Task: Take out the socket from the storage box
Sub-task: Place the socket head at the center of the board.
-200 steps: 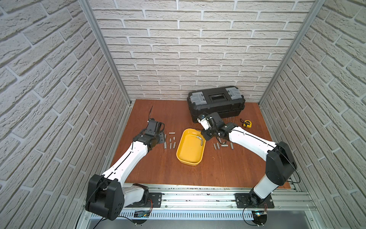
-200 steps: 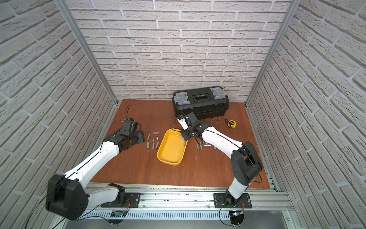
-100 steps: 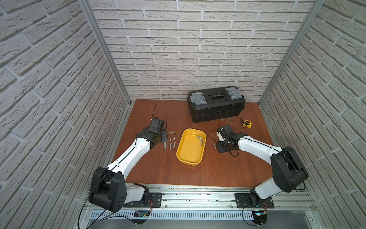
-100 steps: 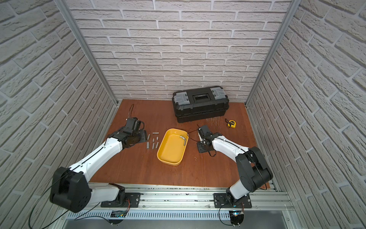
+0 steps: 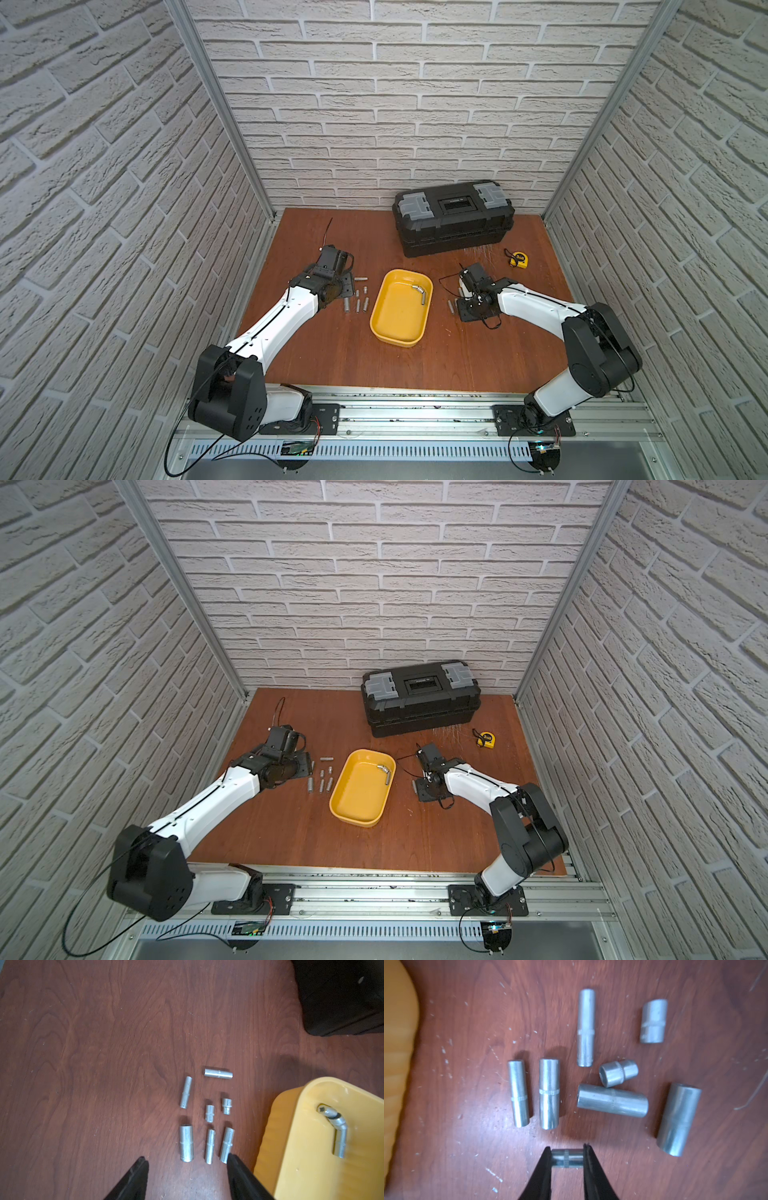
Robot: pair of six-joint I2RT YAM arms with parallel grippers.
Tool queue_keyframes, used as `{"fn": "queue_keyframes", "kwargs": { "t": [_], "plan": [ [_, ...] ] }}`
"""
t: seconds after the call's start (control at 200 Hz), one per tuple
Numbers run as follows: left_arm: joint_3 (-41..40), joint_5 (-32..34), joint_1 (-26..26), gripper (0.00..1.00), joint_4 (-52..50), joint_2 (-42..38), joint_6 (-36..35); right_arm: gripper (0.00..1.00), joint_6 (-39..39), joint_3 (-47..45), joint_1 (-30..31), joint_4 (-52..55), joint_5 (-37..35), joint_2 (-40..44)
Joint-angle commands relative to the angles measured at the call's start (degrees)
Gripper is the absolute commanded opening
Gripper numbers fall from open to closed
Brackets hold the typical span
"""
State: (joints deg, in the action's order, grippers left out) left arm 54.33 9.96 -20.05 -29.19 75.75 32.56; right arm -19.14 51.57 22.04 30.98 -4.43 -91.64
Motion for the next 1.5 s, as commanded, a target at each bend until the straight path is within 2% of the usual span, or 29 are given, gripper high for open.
{"fn": "queue_keyframes", "kwargs": {
  "t": [0.0, 0.18, 0.455, 0.735, 1.13, 1.495],
  "plan": [
    [1.83, -0.38, -0.51, 0.64, 0.89, 0.44, -0.97, 0.26, -1.08, -1.26, -0.67, -0.75, 0.96, -0.71],
    [2.43, -0.53, -1.04, 0.64, 0.72, 0.83, -1.25, 0.29, -1.18, -1.73, -1.3, -1.19, 2.22, -1.61],
    [4.5, -0.5, -3.9, 0.65, 0.01, 2.32, -2.08, 0.45, -0.65, -0.63, -1.47, 0.19, 2.34, 0.25],
    [8.57, -0.51, -9.58, 0.65, -0.41, 5.79, -2.93, 0.48, 0.54, 3.11, -1.56, 3.59, 2.03, 4.26],
    [17.67, -0.63, -17.97, 0.65, -1.3, 18.03, -2.42, 0.5, 1.49, 5.29, -1.73, 5.31, 1.09, 11.25],
    [30.08, -1.51, -20.01, 0.65, -5.56, 33.32, -0.43, 0.5, 1.45, 4.42, -2.11, 5.4, 1.75, 10.61]
  ]
}}
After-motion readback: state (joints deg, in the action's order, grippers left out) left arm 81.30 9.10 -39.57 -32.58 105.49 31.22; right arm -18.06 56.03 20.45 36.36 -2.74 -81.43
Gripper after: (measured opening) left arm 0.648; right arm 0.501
